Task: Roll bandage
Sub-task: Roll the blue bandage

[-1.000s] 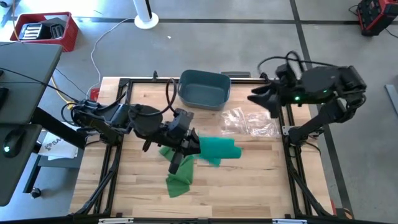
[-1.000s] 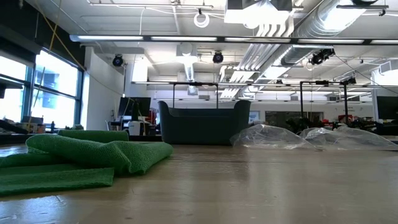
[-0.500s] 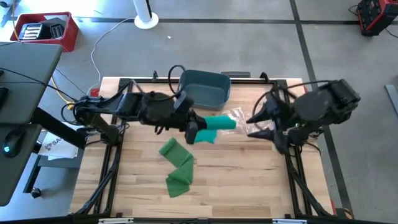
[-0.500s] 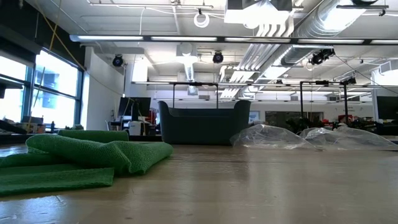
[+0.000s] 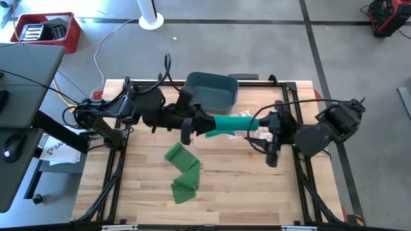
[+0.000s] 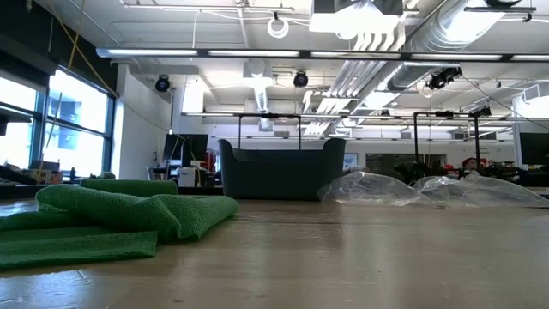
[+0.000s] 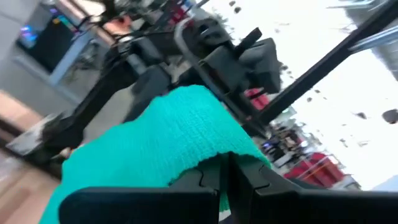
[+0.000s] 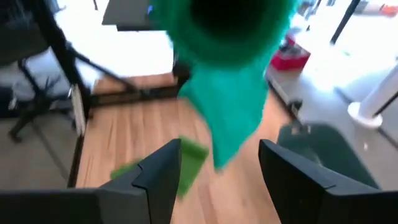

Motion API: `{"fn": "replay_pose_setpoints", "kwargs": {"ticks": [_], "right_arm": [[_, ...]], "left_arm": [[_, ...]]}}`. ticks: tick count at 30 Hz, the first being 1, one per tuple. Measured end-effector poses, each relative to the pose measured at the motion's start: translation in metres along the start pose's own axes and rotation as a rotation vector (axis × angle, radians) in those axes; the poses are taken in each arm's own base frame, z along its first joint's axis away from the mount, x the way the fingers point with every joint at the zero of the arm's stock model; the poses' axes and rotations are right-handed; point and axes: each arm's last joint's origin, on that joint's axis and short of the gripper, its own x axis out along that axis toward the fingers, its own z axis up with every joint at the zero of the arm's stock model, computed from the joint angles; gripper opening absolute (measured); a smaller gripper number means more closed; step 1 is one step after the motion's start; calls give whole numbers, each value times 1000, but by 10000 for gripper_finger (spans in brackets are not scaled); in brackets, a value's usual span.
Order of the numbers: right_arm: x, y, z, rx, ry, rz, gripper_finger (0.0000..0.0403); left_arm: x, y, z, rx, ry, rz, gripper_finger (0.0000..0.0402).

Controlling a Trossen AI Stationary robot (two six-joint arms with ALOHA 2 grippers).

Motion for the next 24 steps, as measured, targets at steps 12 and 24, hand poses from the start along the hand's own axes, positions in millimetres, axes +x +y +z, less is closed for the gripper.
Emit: {"fn": "replay_pose_setpoints", "kwargs": {"ticks": [12,24], "right_arm": [[11,-1,31,-154,-255,-133,201],[0,-4,54,-290,-410,-262,15]], "left_arm": [[-1,-10,8,-3,-45,-152,1],[-1,-10,3,-53,73,-213,1]]}}
